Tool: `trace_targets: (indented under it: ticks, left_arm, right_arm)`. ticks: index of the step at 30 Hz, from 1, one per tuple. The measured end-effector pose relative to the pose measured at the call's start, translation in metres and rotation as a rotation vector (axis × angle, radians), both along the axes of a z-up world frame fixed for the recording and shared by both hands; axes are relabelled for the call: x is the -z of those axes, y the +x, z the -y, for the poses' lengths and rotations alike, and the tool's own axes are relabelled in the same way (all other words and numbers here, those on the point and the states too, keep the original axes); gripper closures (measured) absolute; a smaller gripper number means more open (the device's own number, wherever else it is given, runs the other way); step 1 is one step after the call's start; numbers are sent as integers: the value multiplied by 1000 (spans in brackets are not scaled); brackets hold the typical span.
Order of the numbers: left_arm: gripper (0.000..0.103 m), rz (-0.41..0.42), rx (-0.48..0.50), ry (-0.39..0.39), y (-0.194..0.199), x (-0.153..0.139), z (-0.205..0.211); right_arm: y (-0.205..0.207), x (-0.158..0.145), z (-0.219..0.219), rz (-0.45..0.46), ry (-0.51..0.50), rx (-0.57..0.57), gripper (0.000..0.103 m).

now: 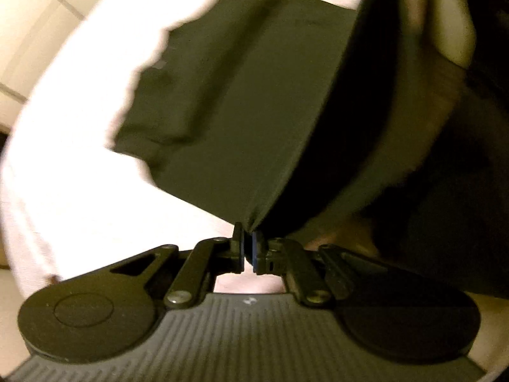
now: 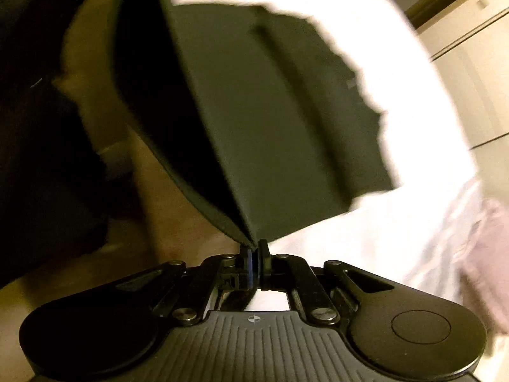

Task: Fold clothes
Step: 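Lift the hem with both grippers, fold it over toward the collar, release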

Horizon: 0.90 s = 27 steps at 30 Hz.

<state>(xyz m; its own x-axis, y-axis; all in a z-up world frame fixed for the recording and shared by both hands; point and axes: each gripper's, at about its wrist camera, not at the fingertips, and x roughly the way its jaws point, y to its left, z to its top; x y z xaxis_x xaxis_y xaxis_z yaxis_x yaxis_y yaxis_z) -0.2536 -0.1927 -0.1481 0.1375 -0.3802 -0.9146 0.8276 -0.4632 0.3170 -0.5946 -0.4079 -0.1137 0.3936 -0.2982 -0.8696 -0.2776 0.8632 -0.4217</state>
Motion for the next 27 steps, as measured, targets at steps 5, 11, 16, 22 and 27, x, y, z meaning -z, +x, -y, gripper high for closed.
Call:
trace_targets:
  ticks: [5, 11, 16, 22, 27]
  left_arm:
    - [101, 44, -85, -109, 59, -27, 88]
    - [101, 17, -137, -155, 133, -28, 194]
    - [100, -48, -125, -92, 193, 9, 260]
    - [100, -120, -138, -8, 240, 44, 307]
    - [100, -131, -183, 44, 251, 68, 342]
  right_arm:
    - [75, -33, 95, 105, -98, 0, 102]
    - [175, -21, 180, 80, -123, 41, 102]
    - [229, 15, 233, -16, -73, 106, 102]
    - [273, 38, 278, -84, 32, 170, 102]
    - [294, 51, 321, -99, 132, 213, 102]
